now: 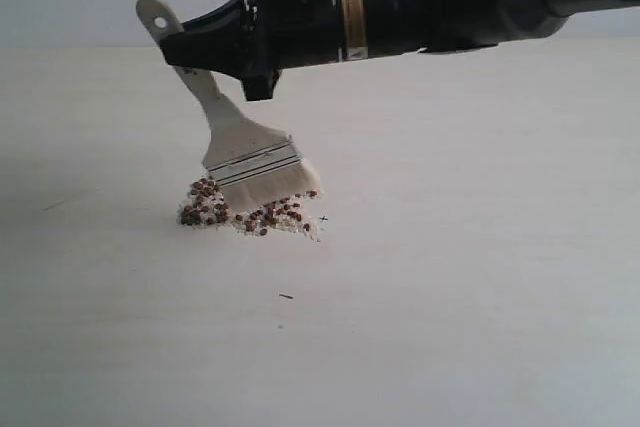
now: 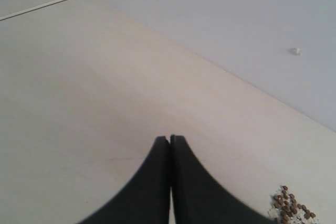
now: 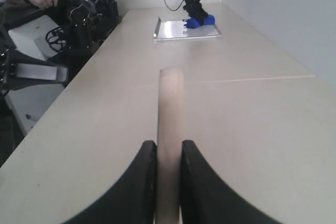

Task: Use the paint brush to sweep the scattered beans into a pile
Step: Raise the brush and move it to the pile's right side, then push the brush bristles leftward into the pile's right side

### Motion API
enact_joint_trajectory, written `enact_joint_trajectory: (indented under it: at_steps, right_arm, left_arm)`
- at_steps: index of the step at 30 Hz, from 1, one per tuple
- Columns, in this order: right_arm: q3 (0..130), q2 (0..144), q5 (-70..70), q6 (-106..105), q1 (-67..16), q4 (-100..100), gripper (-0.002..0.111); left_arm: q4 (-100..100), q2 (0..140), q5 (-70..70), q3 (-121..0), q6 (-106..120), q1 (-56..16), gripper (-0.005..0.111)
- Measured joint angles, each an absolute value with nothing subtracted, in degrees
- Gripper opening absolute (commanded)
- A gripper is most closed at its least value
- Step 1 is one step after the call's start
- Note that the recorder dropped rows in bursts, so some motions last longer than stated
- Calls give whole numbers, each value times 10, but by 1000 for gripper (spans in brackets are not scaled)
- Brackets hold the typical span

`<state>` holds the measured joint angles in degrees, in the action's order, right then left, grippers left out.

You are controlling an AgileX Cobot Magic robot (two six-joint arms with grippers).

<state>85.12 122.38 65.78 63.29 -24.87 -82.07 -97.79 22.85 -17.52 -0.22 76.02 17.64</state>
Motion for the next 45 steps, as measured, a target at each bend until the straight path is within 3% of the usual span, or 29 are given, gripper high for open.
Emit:
enact_joint_trajectory:
  at_steps: [12,45]
  right_arm:
    - [851,1210,690,718,-140,-934,0]
    - [851,1295,694,663,-152,-805,0]
  left_arm:
    - [-977,229,-175,-2,760,176,0]
    - [-977,229,-174,-2,760,176,0]
